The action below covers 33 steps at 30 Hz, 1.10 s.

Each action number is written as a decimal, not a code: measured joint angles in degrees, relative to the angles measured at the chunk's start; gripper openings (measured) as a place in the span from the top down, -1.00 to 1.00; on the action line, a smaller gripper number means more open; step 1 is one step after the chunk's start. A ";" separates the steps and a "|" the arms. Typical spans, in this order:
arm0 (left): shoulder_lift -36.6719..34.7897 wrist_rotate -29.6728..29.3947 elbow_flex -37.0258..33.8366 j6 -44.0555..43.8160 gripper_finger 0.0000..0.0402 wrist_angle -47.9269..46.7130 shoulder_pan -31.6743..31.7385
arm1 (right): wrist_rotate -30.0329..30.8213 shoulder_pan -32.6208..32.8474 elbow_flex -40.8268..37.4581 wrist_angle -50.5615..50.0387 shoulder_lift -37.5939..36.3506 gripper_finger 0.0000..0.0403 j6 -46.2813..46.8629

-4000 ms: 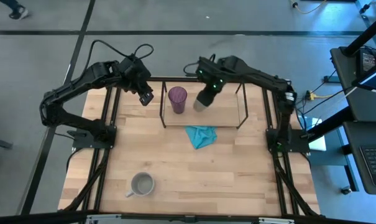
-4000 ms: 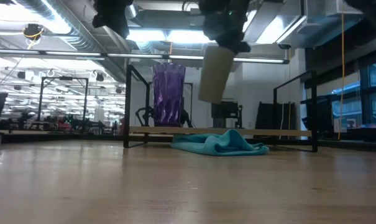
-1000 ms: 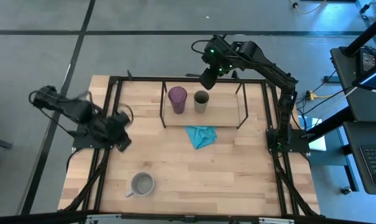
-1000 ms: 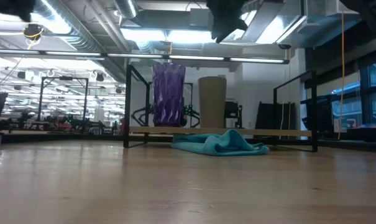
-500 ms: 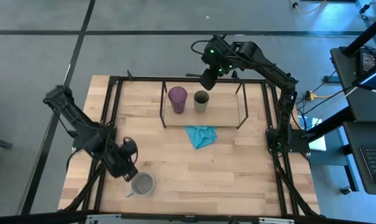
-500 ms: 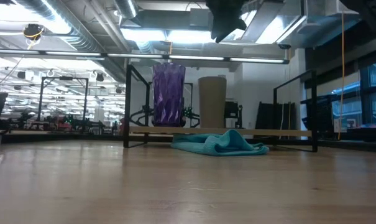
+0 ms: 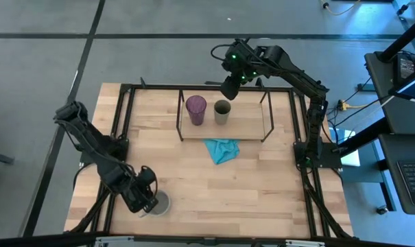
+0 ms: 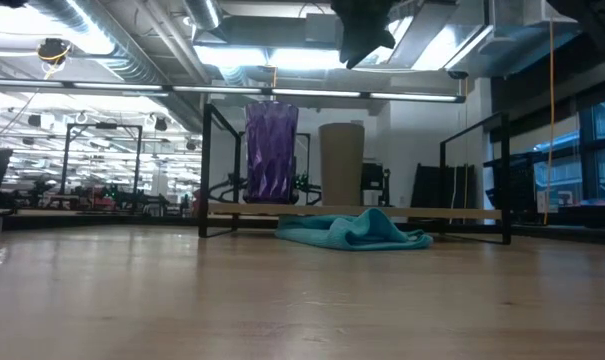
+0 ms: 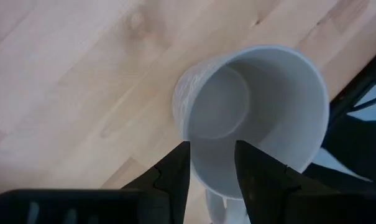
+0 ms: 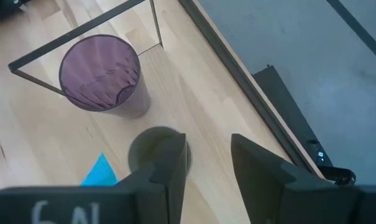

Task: Stack small to large cups/mugs on shelf
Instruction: Put the gray patterned mug on the shelf

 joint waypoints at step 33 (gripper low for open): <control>4.17 2.68 -3.65 14.11 0.61 3.48 3.67 | -0.02 0.00 0.00 -0.92 0.02 0.36 -0.04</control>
